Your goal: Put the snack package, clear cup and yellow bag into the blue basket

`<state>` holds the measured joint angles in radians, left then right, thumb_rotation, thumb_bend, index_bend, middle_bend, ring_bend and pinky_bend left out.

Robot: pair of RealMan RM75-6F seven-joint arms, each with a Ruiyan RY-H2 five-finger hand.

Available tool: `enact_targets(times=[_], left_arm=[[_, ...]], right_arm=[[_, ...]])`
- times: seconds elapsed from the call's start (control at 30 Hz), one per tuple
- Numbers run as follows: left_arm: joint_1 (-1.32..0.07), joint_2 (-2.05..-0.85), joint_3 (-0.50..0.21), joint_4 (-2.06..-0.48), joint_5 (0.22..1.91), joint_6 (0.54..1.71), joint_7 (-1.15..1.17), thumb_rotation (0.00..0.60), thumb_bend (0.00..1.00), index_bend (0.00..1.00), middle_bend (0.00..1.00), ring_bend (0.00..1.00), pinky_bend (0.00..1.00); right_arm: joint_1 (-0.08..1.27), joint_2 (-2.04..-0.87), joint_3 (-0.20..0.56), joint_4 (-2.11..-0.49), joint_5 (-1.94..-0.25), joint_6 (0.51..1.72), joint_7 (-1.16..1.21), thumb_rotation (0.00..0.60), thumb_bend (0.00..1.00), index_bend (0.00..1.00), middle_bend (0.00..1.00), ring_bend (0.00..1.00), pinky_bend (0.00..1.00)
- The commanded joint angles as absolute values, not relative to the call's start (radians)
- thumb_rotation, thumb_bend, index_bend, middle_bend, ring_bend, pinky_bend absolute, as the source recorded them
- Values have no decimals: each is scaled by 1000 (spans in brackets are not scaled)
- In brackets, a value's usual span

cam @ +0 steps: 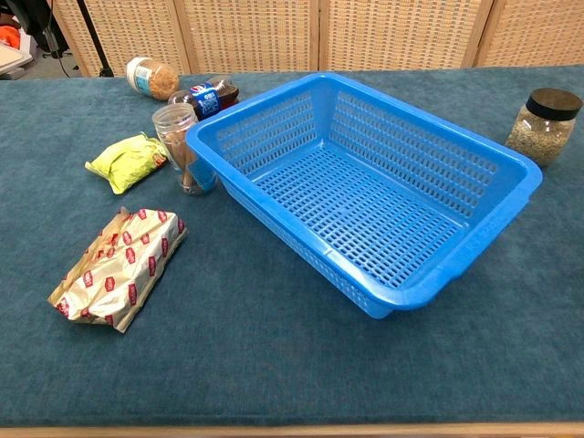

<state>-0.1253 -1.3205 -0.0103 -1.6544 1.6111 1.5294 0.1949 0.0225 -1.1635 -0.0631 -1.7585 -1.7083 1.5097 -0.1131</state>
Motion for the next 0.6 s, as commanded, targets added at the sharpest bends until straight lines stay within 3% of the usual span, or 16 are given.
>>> enact_targets(times=[0.03,0.6], left_arm=[[-126,-1324,-8,-1655,1615,1527,202,600,23,220,0,1,24],[-140,-1324,1,-1676,1596,1473,207,600,28,220,0,0,25]], right_arm=[[21,-1160,-62,-1759,-1708,1514,-107,600,207,0,0,0,65],[15,-1155,-62,-1764,-1715,1528,-104,600,208,0,0,0,65]])
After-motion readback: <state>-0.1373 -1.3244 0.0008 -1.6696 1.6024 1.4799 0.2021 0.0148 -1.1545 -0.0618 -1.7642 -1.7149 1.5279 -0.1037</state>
